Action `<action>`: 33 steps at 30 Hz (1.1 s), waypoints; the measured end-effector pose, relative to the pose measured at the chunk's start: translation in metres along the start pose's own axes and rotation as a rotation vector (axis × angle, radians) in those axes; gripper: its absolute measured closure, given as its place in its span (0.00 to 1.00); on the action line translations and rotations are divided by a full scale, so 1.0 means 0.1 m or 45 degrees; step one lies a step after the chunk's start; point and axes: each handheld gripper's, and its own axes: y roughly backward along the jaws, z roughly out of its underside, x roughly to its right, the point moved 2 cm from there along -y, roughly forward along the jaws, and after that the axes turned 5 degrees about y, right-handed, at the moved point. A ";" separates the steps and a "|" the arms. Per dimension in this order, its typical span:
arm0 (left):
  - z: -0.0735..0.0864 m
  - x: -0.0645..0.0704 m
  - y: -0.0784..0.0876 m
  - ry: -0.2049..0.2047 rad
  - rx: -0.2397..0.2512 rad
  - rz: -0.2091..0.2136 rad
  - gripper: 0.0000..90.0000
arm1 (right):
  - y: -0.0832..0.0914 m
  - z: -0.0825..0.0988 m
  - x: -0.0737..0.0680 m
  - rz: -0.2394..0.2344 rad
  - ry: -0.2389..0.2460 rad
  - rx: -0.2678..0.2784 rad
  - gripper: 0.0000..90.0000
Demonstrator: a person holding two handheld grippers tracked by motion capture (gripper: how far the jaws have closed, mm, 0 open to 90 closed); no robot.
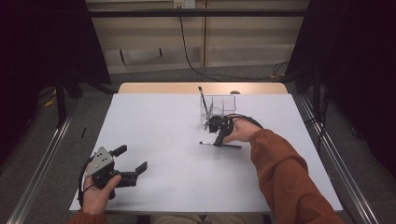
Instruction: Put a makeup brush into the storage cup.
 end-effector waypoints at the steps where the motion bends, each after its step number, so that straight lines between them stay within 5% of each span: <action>1: 0.00 0.00 0.00 0.001 -0.001 0.000 0.02 | 0.00 0.00 0.00 0.004 -0.002 0.004 0.94; 13: 0.00 0.00 0.00 0.002 -0.002 0.002 0.02 | 0.02 0.04 0.00 -0.008 -0.044 0.034 0.94; 33: 0.00 0.00 0.00 0.000 -0.001 0.002 0.02 | 0.28 0.15 0.00 0.023 -0.134 0.209 0.94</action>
